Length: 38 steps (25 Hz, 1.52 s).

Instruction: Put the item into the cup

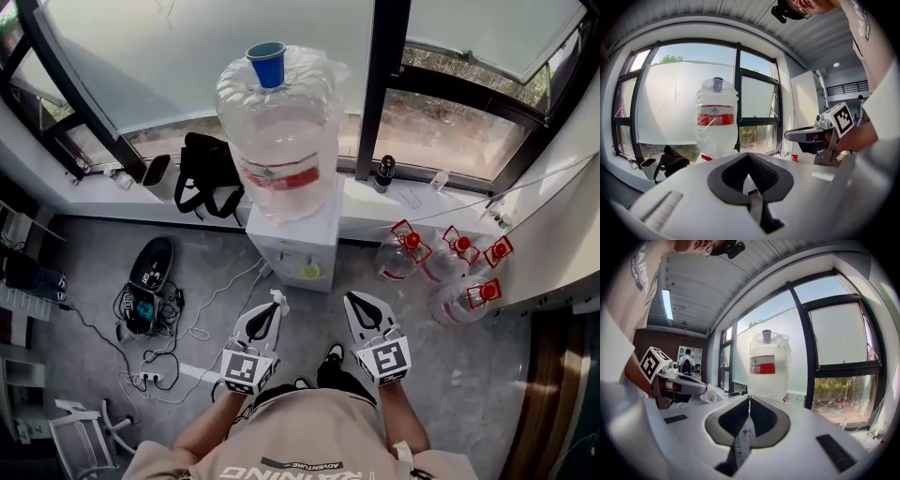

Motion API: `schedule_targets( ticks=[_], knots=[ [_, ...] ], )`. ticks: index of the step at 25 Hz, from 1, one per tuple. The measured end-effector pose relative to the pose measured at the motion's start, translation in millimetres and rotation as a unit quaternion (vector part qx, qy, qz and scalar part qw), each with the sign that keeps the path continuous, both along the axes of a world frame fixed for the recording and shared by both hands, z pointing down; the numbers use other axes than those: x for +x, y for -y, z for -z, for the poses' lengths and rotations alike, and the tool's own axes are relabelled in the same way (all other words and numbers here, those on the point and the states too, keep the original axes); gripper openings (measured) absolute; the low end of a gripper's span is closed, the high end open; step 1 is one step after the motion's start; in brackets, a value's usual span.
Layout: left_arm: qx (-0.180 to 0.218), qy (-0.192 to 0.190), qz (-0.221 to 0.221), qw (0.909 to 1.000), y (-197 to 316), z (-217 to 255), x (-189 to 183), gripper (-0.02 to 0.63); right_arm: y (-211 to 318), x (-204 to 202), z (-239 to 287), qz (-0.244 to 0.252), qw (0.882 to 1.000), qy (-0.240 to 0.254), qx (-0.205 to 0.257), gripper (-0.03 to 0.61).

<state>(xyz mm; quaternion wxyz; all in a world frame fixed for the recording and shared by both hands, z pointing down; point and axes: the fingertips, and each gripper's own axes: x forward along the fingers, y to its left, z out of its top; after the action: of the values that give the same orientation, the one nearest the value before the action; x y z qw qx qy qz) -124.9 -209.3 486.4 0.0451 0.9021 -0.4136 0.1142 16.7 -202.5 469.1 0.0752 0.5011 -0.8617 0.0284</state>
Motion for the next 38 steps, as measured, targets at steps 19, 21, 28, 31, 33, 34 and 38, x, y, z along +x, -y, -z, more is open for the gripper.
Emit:
schedule_targets(
  ticks=[19, 21, 28, 31, 33, 34, 38],
  knots=[
    [-0.153, 0.096, -0.036, 0.983, 99.5, -240.3, 75.6, 0.008, 87.1, 1.4, -180.3, 0.055, 0.995, -0.046, -0.065, 0.012],
    [-0.172, 0.107, -0.031, 0.9788, 103.3, -276.5, 72.8, 0.008, 94.0, -4.5, -209.6, 0.047, 0.995, -0.025, -0.081, 0.012],
    [-0.228, 0.122, -0.009, 0.9659, 136.2, -387.0, 74.1, 0.008, 108.2, -11.0, -278.3, 0.039, 0.993, -0.028, -0.108, 0.012],
    [-0.25, 0.143, -0.013, 0.9575, 145.0, -421.1, 75.3, 0.008, 117.5, -10.9, -303.1, 0.039, 0.991, -0.033, -0.122, 0.012],
    [-0.262, 0.156, -0.016, 0.9524, 148.8, -437.5, 80.1, 0.008, 119.3, -10.0, -313.4, 0.044, 0.991, -0.033, -0.125, 0.012],
    [-0.263, 0.159, -0.015, 0.9514, 152.9, -444.0, 81.1, 0.008, 119.8, -10.1, -317.0, 0.046, 0.991, -0.03, -0.126, 0.012],
    [-0.267, 0.16, 0.002, 0.9503, 171.7, -461.4, 78.3, 0.008, 116.2, -11.1, -329.1, 0.049, 0.99, -0.019, -0.134, 0.012]
  ],
)
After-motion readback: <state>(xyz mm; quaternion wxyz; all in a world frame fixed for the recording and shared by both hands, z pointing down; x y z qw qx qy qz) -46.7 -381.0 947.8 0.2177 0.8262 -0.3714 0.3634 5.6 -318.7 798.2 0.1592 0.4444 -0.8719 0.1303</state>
